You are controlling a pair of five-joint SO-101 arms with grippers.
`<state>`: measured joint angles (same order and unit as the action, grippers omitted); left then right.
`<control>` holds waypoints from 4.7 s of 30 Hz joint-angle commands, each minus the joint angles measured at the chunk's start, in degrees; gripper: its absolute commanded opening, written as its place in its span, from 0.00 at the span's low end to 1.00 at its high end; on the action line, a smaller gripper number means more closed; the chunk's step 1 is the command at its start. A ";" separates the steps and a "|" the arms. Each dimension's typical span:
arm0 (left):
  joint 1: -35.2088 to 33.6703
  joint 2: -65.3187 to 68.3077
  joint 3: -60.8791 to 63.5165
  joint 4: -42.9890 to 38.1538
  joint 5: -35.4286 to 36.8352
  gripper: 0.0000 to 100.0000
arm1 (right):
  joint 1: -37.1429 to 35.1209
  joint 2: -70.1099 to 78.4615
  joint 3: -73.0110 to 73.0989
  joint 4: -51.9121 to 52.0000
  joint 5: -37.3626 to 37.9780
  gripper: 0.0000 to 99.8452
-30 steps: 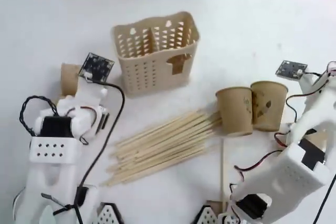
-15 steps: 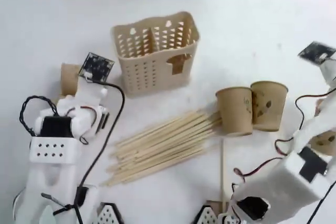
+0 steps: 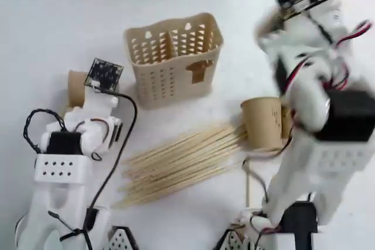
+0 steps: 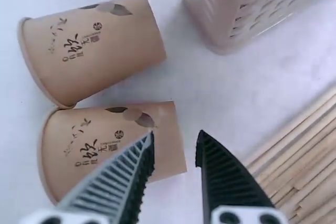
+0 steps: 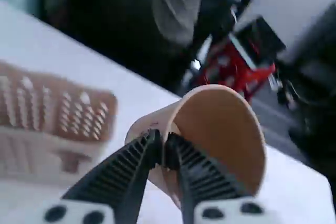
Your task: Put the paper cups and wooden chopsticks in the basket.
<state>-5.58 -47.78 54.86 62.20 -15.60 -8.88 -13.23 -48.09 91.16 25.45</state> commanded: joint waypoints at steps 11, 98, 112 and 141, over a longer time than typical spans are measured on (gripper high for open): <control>-2.42 -1.54 -0.35 -0.97 0.53 0.15 | -11.74 14.90 6.07 -18.77 -6.51 0.02; -18.68 65.98 -57.85 31.91 -37.63 0.24 | 8.75 -54.81 121.14 -44.18 -2.02 0.02; -16.48 65.71 -58.46 31.21 -34.81 0.02 | 8.66 -74.77 136.70 -49.27 -2.02 0.02; 11.30 20.00 -78.59 33.05 -5.80 0.02 | 4.00 -89.71 141.19 -41.27 -1.58 0.02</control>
<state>-6.46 -28.88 -20.13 98.33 -27.91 -4.48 -102.46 93.36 49.67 24.04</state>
